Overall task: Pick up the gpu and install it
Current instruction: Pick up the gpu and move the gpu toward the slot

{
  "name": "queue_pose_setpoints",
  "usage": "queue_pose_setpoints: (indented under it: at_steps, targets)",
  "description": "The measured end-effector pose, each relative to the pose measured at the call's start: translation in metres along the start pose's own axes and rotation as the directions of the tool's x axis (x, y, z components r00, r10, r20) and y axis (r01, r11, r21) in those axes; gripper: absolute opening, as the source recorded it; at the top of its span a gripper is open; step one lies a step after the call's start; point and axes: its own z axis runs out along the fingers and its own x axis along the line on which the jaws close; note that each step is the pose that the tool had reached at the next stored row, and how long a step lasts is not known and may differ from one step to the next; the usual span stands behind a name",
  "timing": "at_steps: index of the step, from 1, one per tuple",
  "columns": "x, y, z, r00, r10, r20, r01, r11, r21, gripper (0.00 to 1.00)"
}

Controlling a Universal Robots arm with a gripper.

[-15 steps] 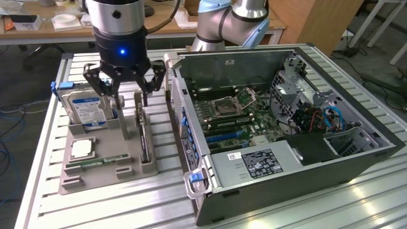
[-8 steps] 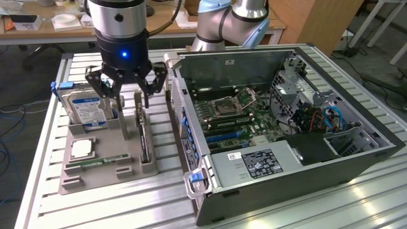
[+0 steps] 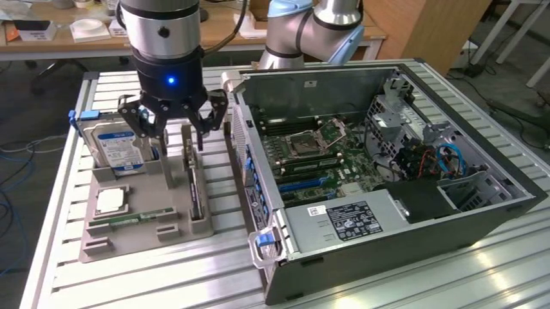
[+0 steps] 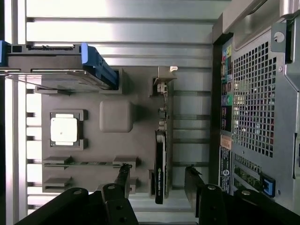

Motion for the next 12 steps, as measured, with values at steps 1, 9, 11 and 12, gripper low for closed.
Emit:
queue_pose_setpoints:
  at_steps: [1,9,11,12]
  targets:
    - [-0.0003,-0.0005,0.0008,1.0000,0.000,0.0001,0.000,1.0000,-0.0001,0.59]
    - [-0.0021,-0.0044,0.0075,1.0000,0.000,0.0000,0.000,1.0000,0.0000,0.59]
    - [-0.0026,-0.0051,0.0094,1.0000,0.000,0.0000,0.000,1.0000,0.0000,0.59]
    - [-0.0027,-0.0054,0.0103,1.0000,0.000,0.0000,0.000,1.0000,0.0000,0.59]
